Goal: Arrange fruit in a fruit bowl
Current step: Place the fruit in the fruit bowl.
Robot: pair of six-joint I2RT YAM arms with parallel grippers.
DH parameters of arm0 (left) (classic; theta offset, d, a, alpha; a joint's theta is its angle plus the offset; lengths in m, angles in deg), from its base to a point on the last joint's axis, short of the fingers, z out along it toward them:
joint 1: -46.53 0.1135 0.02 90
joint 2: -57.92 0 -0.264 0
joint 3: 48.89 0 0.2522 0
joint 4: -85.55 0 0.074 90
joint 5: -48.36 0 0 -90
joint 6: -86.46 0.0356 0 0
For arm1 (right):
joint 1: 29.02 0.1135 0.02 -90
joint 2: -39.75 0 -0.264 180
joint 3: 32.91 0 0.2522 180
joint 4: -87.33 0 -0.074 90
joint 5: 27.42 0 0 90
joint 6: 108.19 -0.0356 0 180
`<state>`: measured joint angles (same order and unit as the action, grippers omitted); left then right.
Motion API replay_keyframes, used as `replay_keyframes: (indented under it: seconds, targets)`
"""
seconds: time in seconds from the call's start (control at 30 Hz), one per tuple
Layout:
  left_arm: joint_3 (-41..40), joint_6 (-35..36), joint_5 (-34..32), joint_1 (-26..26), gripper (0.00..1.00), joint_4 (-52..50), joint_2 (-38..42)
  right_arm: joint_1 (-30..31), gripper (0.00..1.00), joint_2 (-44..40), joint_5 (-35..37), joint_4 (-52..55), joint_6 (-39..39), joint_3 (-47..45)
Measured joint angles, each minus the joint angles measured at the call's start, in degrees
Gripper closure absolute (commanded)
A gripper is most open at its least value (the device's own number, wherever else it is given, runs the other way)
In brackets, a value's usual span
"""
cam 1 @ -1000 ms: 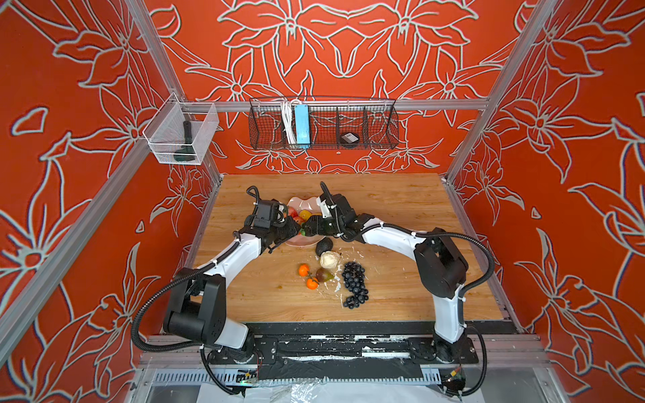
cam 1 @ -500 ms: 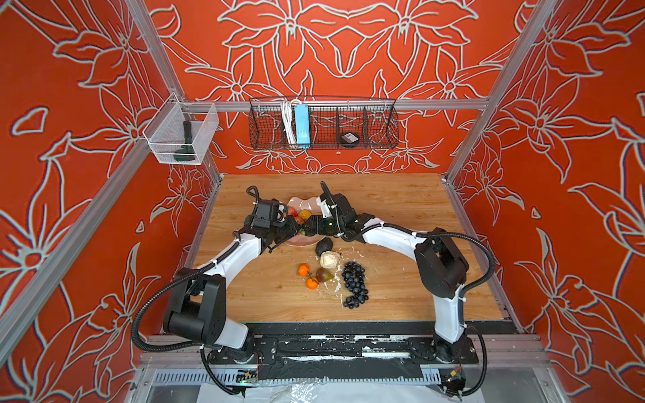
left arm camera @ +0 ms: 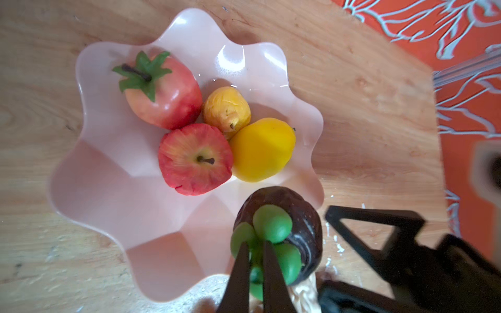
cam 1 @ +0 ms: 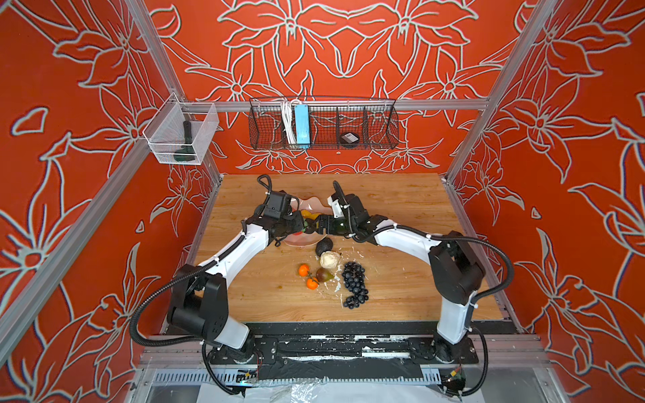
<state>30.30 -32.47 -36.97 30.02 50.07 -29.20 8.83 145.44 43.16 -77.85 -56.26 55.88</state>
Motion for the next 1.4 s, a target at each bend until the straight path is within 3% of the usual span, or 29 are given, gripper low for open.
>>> replay_keyframes:
  seconds: [0.3, 0.63, 1.13, 1.4]
  targets:
    - [12.4, 3.7, -12.4, -6.0, 1.00, -14.7, -9.2, -1.2, 0.09, -16.3, 6.3, 2.7, 4.7, -11.1]
    - [19.6, 5.4, -20.1, -8.6, 1.00, -23.7, -15.8, -1.2, 0.09, -30.5, 11.7, 4.4, 7.7, -24.1]
    - [23.3, 6.6, -23.6, -9.8, 1.00, -27.6, -20.2, -1.2, 0.09, -35.1, 12.9, 5.2, 8.2, -28.4]
    - [24.2, 7.1, -24.2, -10.4, 0.86, -28.5, -20.6, -1.2, 0.09, -35.5, 13.1, 5.9, 8.5, -28.7]
